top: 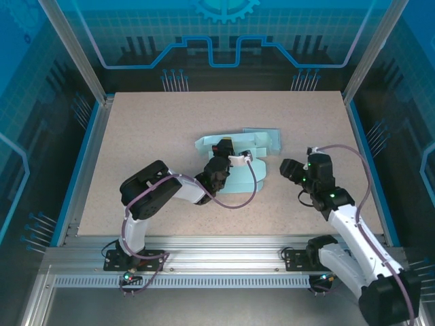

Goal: Fold the paper box

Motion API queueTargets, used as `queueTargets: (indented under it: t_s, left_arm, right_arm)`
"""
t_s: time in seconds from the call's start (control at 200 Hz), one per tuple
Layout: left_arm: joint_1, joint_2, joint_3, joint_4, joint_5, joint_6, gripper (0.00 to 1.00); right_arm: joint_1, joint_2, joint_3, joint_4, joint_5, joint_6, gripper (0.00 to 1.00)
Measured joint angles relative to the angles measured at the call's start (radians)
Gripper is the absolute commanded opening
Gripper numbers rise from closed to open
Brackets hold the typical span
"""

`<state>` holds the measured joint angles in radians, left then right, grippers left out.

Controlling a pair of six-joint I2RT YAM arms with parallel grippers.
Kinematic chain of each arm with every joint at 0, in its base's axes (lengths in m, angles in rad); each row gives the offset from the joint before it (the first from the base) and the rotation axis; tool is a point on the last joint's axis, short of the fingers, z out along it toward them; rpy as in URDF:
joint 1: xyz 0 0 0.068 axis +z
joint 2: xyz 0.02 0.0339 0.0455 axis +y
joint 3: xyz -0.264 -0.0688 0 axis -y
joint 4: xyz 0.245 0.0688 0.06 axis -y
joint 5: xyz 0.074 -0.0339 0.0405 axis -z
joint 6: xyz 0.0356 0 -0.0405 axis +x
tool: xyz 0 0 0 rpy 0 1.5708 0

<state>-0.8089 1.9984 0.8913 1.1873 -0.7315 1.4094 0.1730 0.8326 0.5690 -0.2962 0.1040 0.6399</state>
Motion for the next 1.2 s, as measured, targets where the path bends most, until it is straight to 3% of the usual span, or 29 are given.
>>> queueTargets:
  t_s: [0.075, 0.2, 0.425, 0.67, 0.92, 1.201]
  left_arm:
    - [0.000, 0.000, -0.007, 0.008, 0.005, 0.006, 0.02]
    - [-0.001, 0.000, -0.014, 0.007, 0.008, 0.008, 0.02]
    - [-0.007, 0.000, -0.021, 0.007, 0.015, 0.007, 0.02]
    - [-0.013, -0.002, -0.036, -0.006, 0.031, 0.003, 0.02]
    - [-0.014, -0.009, -0.045, -0.050, 0.049, -0.023, 0.02]
    - [-0.009, -0.009, -0.045, -0.085, 0.045, -0.024, 0.03]
  right_arm:
    - [-0.072, 0.017, 0.000, 0.000, -0.036, -0.009, 0.95]
    - [-0.149, 0.128, 0.021, -0.002, -0.106, -0.036, 1.00]
    - [-0.181, 0.402, 0.152, 0.043, -0.253, -0.096, 0.82]
    - [-0.180, 0.599, 0.278, 0.106, -0.277, -0.159, 0.68]
    - [-0.142, 0.769, 0.386, 0.160, -0.327, -0.199, 0.64]
    - [-0.087, 0.804, 0.363, 0.204, -0.348, -0.208, 0.62]
